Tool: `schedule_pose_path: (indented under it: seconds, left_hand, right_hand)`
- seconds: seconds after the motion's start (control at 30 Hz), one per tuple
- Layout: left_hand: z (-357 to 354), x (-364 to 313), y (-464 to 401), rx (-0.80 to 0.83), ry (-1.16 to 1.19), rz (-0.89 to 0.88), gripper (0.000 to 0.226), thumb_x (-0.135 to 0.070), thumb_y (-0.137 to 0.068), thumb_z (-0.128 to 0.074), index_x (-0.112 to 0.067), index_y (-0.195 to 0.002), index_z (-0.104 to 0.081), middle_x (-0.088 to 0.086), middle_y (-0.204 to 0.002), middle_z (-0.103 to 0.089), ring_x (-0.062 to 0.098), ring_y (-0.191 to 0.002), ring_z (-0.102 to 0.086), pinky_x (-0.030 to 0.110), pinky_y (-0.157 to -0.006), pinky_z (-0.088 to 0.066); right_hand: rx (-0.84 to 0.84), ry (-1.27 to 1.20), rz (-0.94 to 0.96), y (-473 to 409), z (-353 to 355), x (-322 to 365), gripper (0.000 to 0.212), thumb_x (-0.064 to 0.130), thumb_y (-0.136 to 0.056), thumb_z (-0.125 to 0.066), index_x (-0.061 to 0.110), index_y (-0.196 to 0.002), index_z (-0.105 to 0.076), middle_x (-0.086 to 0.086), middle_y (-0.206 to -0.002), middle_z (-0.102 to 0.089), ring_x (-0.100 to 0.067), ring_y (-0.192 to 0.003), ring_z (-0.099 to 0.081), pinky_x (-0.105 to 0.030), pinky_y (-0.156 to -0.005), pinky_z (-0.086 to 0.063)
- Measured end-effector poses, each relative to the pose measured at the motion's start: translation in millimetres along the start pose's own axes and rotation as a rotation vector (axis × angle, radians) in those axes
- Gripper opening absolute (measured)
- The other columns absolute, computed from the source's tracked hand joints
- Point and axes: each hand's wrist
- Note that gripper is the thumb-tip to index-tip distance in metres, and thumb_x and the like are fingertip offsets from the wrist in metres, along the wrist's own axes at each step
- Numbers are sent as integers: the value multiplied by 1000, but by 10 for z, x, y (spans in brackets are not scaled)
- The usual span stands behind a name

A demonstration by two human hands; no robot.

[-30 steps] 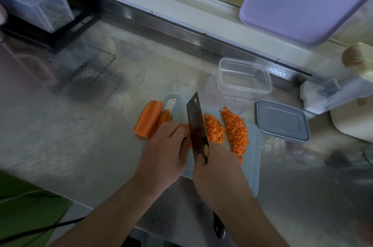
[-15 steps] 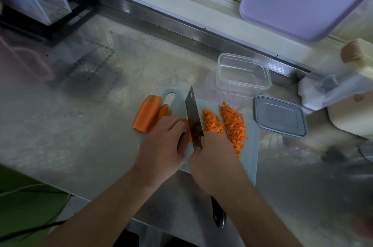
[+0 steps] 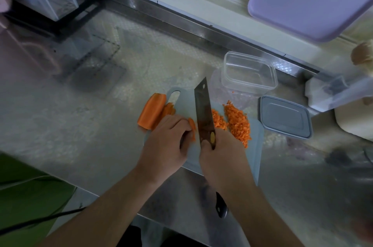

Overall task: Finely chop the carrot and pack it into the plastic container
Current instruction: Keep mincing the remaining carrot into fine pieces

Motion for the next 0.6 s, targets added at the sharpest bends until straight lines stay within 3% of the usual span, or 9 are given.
schedule_pose_path:
  seconds: [0.23, 0.5, 0.6]
  left_hand:
    - [5, -11, -3, 0, 2, 2, 7, -8, -94, -75, -13, -92, -71, -4, -97, -66, 15, -94, -59, 29, -86, -50]
    - [10, -7, 1, 12, 9, 16, 6, -8, -94, -74, -13, -93, -71, -4, -100, -67, 14, -97, -60, 28, -87, -50]
    - [3, -5, -7, 15, 3, 22, 7, -7, -94, -74, -13, -92, -71, -4, -98, -67, 15, -95, -60, 31, -85, -51]
  right_hand:
    - [42, 32, 5, 16, -41, -23, 26, 21, -95, -50, 24, -70, -48, 5, -67, -54, -14, -60, -52, -28, -53, -40]
    - [106, 69, -35, 0, -25, -16, 20, 23, -94, -50, 23, -74, -49, 3, -73, -54, -17, -66, -52, -27, -55, -35]
    - [148, 53, -60, -29, 24, 36, 13, 18, -92, -51, 19, -79, -54, -1, -76, -58, -21, -67, -57, -30, -54, -44]
Point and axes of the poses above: each hand's wrist, its own y-axis away from the middle knuckle, its own z-axis out of the back of the hand, x = y × z
